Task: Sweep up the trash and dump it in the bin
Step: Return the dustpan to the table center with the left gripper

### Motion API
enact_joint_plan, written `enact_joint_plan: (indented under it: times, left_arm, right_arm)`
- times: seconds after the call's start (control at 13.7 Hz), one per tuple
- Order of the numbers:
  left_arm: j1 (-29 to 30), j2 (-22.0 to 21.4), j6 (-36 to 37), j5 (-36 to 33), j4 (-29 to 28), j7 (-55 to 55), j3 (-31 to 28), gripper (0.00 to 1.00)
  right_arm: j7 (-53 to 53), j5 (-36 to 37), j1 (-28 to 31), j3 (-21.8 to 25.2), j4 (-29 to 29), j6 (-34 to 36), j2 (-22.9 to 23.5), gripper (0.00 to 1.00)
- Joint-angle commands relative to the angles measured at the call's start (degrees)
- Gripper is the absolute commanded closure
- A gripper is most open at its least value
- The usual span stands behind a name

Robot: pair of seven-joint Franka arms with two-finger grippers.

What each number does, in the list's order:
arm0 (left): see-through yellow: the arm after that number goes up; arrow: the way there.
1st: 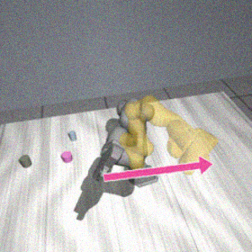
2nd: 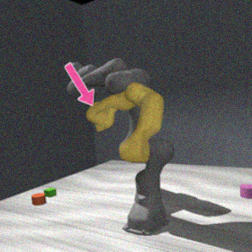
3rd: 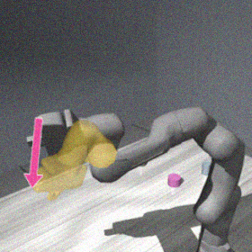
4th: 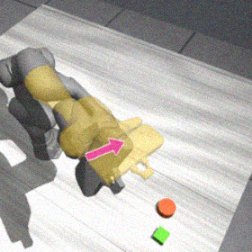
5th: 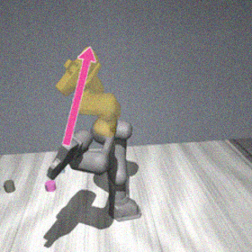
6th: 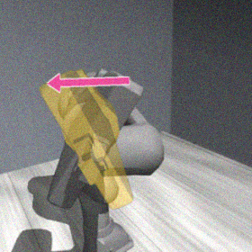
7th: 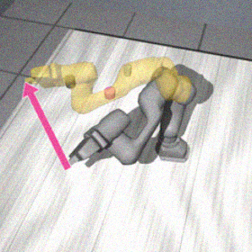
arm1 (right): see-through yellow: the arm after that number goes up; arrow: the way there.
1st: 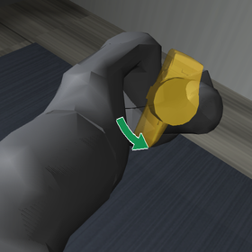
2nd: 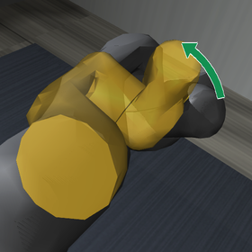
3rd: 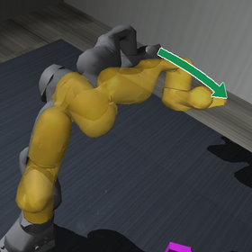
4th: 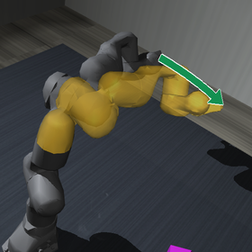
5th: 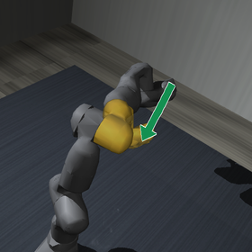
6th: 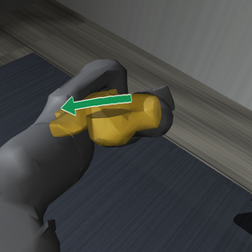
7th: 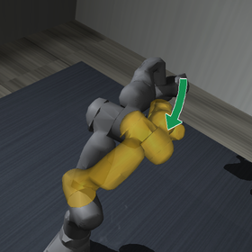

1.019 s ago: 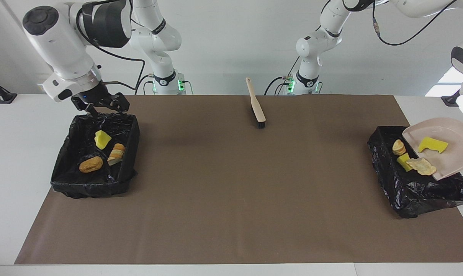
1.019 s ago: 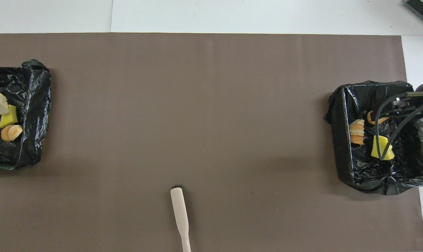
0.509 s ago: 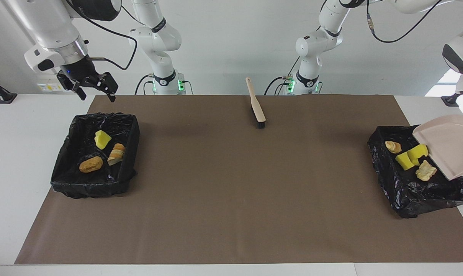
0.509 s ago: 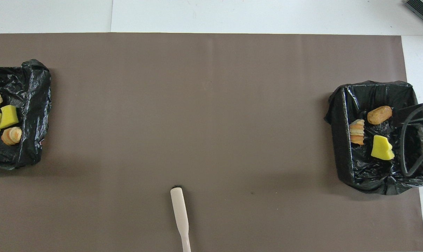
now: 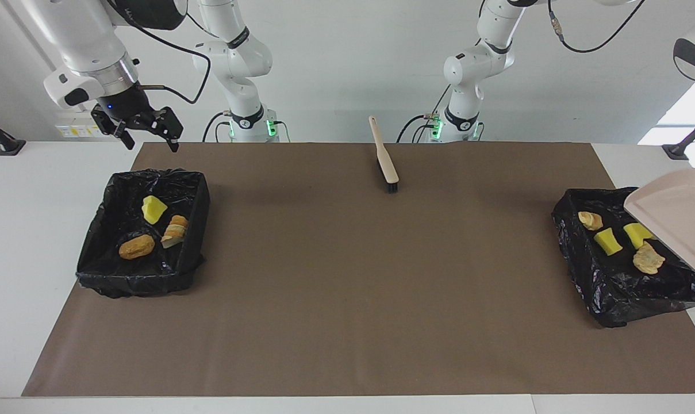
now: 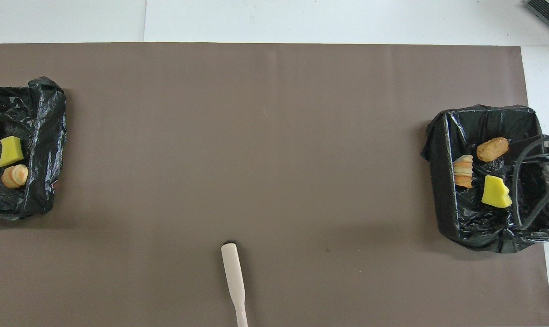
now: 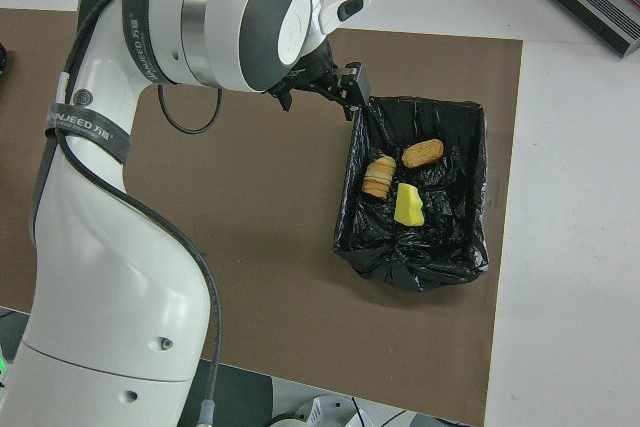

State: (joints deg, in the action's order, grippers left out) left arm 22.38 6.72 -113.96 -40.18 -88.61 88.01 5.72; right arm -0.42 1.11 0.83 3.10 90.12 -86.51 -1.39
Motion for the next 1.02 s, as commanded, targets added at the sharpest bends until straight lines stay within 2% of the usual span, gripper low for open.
enact_joint_plan:
  times: [0.0, 0.22, 0.44, 0.58, 0.73, 0.95]
  left_arm:
    - [-0.6, -0.3, 7.1, 5.0, 1.3, -6.5, 3.5, 1.0]
    - [-0.7, -1.3, 15.5, 11.7, 0.3, -21.5, 8.5, 1.0]
    - [-6.4, -0.9, 21.9, 16.8, -0.6, -38.0, 12.2, 1.0]
    - [-9.1, -1.2, 21.2, 26.4, -3.2, -46.3, 12.2, 1.0]
    - [-13.1, -0.8, 19.5, 31.7, -5.5, -54.9, 12.3, 1.0]
    - [-19.3, 0.4, 13.2, 36.0, -9.1, -81.0, 12.3, 1.0]
  right_arm:
    - [-1.1, 0.2, 0.1, -0.2, 0.7, -0.3, -0.4, 0.0]
    - [-1.1, 0.1, 0.1, -0.2, 0.7, -0.3, -0.4, 0.0]
    - [-1.1, 0.2, 0.1, -0.2, 0.7, -0.3, -0.4, 0.0]
    - [-1.1, 0.1, 0.1, -0.2, 0.7, -0.3, -0.4, 0.0]
    - [-1.1, 0.2, 0.1, -0.2, 0.7, -0.3, -0.4, 0.0]
    - [-1.1, 0.2, 0.1, -0.2, 0.7, -0.3, -0.4, 0.0]
